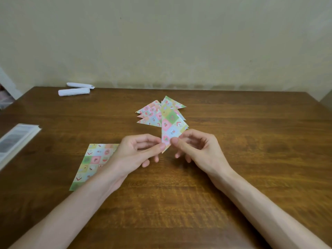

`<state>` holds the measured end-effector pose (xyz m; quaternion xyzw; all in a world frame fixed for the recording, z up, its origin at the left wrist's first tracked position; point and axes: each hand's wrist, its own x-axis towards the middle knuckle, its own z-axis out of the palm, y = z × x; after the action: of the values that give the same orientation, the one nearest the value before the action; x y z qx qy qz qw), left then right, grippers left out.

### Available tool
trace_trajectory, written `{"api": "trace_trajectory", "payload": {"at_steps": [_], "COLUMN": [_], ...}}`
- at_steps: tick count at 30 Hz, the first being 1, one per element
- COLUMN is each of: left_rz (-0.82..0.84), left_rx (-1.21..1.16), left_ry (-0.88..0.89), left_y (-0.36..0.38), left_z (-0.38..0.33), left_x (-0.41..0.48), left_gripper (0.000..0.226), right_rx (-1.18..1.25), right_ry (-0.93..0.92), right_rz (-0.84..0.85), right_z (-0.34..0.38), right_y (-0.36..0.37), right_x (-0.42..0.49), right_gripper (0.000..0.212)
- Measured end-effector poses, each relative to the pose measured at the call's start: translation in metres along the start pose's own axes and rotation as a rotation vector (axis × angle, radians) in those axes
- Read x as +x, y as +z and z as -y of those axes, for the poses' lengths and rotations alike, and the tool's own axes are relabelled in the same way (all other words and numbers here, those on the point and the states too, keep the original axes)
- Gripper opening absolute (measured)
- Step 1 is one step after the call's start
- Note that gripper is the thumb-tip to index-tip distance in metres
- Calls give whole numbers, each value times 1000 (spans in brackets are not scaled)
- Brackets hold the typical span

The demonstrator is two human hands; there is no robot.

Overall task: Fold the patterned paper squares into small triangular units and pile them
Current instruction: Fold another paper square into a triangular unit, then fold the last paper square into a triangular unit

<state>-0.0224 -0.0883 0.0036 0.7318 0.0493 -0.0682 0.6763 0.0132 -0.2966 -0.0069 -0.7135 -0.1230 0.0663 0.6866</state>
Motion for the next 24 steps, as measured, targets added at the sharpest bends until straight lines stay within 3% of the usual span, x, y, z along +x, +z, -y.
{"api": "trace_trajectory", "payload": {"at_steps": [9,13,24], "left_rz": [31,-108,-326], "left_rx": [-12,-77,-34], "left_ry": [12,47,158], "left_y": [3,-2,-19], "left_z": [-1,0,6], "left_x": [-1,3,12], "left_gripper": [25,31,16], "right_rx": [-112,-159,-249], "right_ry": [-46,-29,-52], "right_rz": [196,213,-9], "right_z": [-3,-2,-3], "right_y": [-3,-8,-24], "right_x": [0,1,16], "right_gripper": [11,9,2]}}
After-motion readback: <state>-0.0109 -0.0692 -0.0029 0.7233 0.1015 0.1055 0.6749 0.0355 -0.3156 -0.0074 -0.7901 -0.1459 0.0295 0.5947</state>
